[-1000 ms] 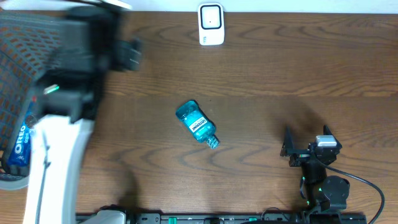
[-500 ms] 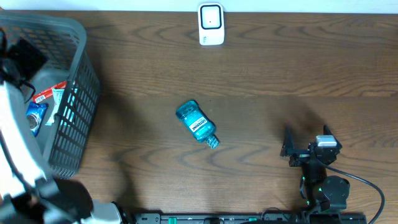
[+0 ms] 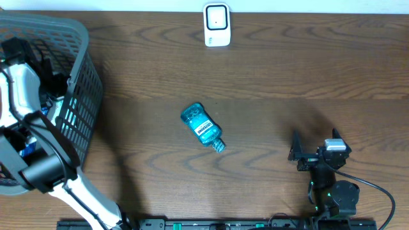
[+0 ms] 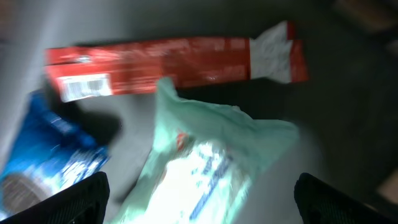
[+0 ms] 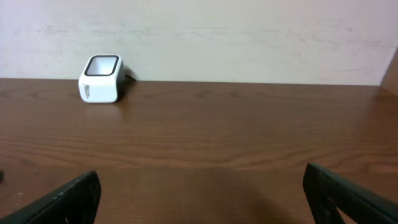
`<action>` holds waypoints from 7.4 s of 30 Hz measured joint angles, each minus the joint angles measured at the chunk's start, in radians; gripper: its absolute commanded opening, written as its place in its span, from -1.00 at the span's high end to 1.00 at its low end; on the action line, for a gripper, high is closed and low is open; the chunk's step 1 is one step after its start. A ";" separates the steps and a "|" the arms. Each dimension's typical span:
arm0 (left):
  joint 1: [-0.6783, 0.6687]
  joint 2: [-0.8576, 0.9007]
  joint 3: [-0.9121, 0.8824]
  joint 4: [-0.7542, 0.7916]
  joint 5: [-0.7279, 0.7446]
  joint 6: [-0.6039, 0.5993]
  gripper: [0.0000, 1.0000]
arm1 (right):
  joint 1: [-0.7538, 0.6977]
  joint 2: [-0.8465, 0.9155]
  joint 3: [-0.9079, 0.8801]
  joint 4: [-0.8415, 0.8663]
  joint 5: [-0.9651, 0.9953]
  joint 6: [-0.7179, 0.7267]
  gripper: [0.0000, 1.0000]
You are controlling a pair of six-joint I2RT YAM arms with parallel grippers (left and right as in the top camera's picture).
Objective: Scan the item barcode
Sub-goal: 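Reach the left gripper into the basket and grasp the green wipes pack, then carry the wipes pack out and set it right of the bottle, then reach the left gripper into the basket and grasp the blue Oreo pack, then carry the Oreo pack out and set it left of the bottle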
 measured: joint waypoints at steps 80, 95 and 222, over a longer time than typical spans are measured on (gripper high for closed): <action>-1.196 0.182 0.159 0.061 0.176 -0.429 -1.00 | 0.000 0.000 0.000 0.000 0.000 0.000 -0.98; -0.711 -0.427 0.414 -0.086 0.022 -0.373 -0.96 | 0.000 0.000 0.000 0.000 0.000 0.000 -0.98; -0.772 -0.205 -0.520 0.311 -0.004 -0.523 0.53 | 0.000 0.000 0.000 0.000 0.000 0.000 -0.98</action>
